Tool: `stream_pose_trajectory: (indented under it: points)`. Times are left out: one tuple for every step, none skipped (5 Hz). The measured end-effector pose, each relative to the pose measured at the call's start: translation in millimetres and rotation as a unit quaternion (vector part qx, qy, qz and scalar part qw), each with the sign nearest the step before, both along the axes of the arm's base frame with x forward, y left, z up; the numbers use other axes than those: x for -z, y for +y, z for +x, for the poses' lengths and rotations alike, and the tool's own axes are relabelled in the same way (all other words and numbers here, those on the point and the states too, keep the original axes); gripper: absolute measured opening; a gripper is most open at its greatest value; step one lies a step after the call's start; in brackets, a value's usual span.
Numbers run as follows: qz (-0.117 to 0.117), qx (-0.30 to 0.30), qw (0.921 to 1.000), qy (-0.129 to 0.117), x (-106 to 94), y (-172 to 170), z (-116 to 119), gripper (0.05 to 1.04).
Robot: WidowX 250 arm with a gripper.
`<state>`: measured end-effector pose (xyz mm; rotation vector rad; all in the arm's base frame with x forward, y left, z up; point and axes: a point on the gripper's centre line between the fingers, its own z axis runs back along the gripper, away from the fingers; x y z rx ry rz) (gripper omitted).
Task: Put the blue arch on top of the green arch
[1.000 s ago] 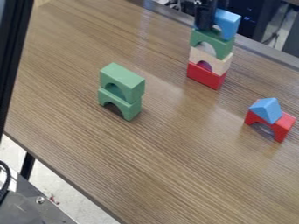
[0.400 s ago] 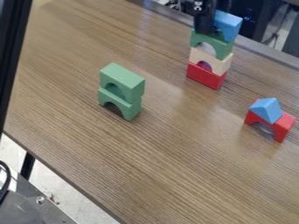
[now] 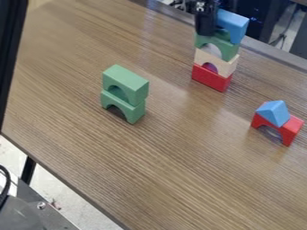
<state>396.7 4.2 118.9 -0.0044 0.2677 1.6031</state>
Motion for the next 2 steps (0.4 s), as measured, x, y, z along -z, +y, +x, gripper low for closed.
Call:
stream_pose_trajectory:
  points:
    - [-0.015,0.005,0.9998,-0.012,-14.2,1,1,0.999]
    - [-0.032,0.001,0.9990,-0.031,-33.1,4,6,0.999]
